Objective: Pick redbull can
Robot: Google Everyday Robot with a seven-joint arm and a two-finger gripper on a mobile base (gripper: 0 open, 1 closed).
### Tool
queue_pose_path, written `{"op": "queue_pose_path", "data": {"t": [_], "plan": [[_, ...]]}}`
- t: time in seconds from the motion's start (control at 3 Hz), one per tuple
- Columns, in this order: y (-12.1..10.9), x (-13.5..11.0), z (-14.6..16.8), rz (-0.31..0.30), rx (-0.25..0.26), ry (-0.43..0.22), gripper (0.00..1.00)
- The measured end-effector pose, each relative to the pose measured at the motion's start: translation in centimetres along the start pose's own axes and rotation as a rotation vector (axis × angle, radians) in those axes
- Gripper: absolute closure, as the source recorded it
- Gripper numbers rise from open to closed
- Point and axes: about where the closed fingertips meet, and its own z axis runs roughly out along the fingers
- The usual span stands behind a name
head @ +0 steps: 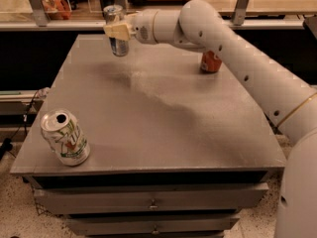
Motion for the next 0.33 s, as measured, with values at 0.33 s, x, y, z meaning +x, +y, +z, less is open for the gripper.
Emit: {"op": "queue_pose_path", "data": {"t": [0.33], "plan": [[-0.29, -0.87, -1.33, -0.005, 0.003, -0.016, 1.0]]}}
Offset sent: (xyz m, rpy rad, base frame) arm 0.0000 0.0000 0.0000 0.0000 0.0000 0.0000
